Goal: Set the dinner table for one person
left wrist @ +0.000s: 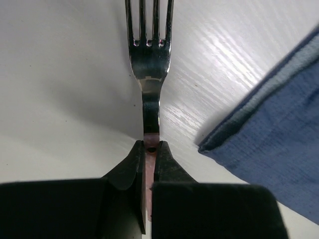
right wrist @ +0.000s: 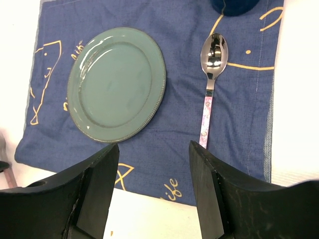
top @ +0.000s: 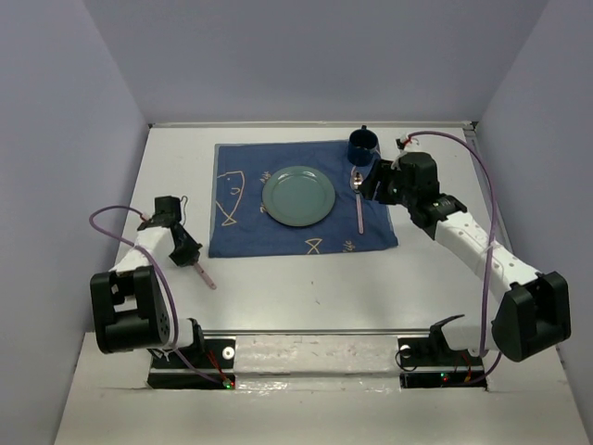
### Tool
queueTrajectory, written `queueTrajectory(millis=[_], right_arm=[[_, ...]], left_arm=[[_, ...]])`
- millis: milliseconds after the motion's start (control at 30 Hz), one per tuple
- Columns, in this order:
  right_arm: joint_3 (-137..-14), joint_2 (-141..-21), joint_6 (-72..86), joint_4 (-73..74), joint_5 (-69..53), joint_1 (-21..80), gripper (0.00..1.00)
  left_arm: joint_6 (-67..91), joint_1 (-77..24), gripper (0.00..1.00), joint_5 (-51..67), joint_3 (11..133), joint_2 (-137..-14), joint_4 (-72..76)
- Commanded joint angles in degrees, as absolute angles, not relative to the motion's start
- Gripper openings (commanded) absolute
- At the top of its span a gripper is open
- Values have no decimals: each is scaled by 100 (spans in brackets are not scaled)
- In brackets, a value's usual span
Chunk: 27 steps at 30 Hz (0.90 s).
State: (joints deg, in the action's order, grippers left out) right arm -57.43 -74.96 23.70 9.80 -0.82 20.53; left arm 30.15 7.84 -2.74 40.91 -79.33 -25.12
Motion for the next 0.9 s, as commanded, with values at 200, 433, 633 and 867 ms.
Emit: queueTrajectory(millis=[200,433,633,867], right_arm=[[-5652,-7682,2452,563,246,2030,63],[-5327,-7638,2549,185,474,2030,59],[-5142,-7839,2672,-167,422,2030,56],[-5072,-7866,2681,-228,448,2030,56]], left_arm=[[1768,-1190,0,-1677,5862,-6882,-2559],[1556,-1968,0,-1248,6722,-8067,-2233],[1319,-2101,0,-1090,7330,-9280,-1986],[1257,-2092,0,-1097,7515,-10063,-1626]])
